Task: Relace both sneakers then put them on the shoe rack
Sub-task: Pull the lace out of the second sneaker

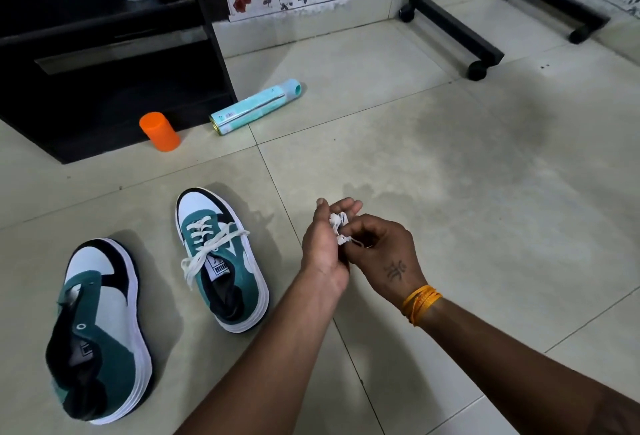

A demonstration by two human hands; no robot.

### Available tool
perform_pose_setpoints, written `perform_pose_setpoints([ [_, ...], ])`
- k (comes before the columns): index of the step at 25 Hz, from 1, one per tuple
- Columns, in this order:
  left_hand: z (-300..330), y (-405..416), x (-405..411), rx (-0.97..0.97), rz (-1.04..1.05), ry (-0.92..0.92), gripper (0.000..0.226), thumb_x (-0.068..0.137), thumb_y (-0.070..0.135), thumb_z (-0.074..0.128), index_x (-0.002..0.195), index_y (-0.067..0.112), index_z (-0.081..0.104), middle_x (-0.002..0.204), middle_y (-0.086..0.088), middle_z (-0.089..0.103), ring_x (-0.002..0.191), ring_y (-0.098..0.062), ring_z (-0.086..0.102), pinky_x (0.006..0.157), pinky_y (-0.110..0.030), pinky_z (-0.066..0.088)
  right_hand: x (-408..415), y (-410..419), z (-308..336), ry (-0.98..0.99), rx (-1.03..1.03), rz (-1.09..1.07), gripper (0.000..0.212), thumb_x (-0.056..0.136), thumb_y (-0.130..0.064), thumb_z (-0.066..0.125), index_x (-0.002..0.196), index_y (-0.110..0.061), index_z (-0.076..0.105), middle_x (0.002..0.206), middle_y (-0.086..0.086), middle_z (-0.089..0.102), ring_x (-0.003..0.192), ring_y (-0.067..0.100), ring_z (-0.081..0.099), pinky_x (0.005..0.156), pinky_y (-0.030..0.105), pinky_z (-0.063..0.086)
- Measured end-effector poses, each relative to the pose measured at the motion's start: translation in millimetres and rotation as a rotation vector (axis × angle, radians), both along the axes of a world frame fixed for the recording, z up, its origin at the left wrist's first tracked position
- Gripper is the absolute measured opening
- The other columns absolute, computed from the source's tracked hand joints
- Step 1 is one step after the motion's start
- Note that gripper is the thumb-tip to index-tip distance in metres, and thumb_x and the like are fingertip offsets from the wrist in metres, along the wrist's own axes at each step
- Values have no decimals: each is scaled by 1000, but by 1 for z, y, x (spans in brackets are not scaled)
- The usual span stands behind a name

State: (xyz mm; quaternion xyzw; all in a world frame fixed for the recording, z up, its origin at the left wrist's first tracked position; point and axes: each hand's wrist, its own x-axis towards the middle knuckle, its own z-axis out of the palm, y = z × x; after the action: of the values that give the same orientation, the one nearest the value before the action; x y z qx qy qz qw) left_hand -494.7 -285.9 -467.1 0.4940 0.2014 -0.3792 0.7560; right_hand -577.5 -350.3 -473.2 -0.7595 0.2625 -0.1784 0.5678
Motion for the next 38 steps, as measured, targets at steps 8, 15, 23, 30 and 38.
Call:
perform_pose_setpoints([
  [8, -43, -2, -27, 311, -174, -228, 22, 88, 31, 56, 79, 19, 72, 79, 1, 66, 79, -21, 59, 74, -37, 45, 13, -50, -45, 321, -479, -84, 23, 83, -40, 70, 96, -25, 58, 84, -4, 70, 81, 26, 65, 65, 39, 52],
  [15, -33, -4, -23, 413, -253, -404, 28, 89, 38, 52, 86, 24, 77, 89, 0, 77, 91, -24, 71, 85, -38, 55, 0, -48, -48, 314, -593, -66, 21, 79, -34, 76, 97, -28, 69, 97, -6, 65, 95, 20, 56, 69, 36, 47],
  [23, 16, 64, -20, 490, -140, -704, 17, 101, 19, 62, 106, 29, 74, 99, 20, 72, 91, 16, 63, 79, -4, 43, 20, 8, -6, 72, -455, 3, 17, 80, -18, 70, 94, -27, 70, 93, -14, 65, 79, 9, 62, 72, 28, 50],
  [30, 14, 177, 6, 830, 377, -935, 20, 91, 15, 69, 106, 28, 66, 105, 10, 69, 100, -14, 66, 87, -31, 53, 68, 100, -2, 108, -257, 303, 12, 86, -34, 75, 89, -24, 70, 87, -11, 73, 79, 5, 68, 79, 34, 57],
  [38, -13, 197, 20, 668, 127, -356, 32, 66, 41, 75, 91, 23, 78, 85, 6, 79, 85, -18, 77, 87, -48, 63, 76, 128, -7, 259, -195, 257, 30, 73, -33, 82, 97, -25, 64, 97, -9, 71, 93, 16, 69, 88, 36, 57],
])
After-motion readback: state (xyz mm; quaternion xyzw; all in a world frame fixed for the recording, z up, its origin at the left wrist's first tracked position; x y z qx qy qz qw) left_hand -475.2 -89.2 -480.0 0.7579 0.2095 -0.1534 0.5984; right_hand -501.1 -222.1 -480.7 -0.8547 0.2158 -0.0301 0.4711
